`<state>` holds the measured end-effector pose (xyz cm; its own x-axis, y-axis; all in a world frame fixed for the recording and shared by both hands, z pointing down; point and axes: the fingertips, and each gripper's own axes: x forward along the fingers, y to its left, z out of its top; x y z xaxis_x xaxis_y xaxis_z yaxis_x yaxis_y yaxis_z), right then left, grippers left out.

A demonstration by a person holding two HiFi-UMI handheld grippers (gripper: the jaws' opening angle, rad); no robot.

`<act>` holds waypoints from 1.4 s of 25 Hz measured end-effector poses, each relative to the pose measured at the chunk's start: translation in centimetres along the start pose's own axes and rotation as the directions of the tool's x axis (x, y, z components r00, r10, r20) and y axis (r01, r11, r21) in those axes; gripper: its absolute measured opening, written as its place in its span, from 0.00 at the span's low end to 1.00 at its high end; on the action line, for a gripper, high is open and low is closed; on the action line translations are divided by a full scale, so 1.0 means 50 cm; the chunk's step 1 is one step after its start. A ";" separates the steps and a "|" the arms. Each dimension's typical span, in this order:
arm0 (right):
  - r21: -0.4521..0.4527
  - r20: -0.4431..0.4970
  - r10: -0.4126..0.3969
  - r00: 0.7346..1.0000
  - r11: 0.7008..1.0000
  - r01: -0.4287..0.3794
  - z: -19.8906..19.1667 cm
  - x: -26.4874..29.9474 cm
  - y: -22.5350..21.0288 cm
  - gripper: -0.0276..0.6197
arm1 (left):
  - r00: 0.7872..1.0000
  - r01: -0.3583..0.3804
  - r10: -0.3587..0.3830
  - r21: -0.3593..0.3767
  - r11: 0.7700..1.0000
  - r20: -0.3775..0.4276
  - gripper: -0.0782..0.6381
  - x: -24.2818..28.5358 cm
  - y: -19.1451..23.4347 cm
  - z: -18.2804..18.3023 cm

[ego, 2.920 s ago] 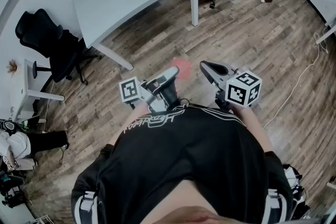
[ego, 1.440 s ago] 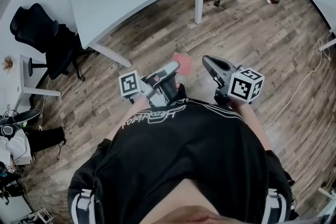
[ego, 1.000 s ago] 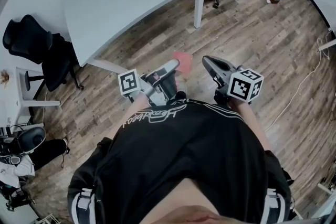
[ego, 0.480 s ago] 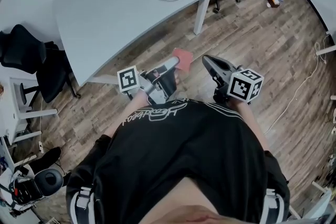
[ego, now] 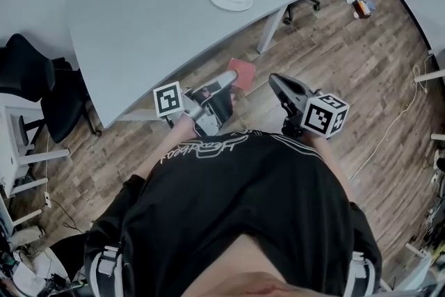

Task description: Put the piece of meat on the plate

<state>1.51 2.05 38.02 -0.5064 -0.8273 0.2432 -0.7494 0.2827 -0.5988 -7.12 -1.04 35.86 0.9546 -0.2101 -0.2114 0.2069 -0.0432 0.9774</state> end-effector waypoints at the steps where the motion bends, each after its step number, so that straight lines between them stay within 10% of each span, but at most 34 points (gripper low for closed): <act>1: -0.005 -0.011 -0.004 1.000 1.000 0.004 -0.003 0.002 0.000 0.06 | 1.000 0.006 -0.006 0.001 1.000 0.004 0.24 -0.003 -0.001 0.005; 35: 0.037 -0.113 0.160 0.981 0.987 -0.157 0.192 0.274 -0.211 0.06 | 0.972 -0.102 0.101 -0.006 0.995 0.214 0.24 0.123 0.102 0.289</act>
<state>6.56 -16.92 40.34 -0.6646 -0.7114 0.2286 -0.6442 0.3906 -0.6576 -3.28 -16.67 39.55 0.9023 -0.4178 -0.1060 0.1094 -0.0158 0.9939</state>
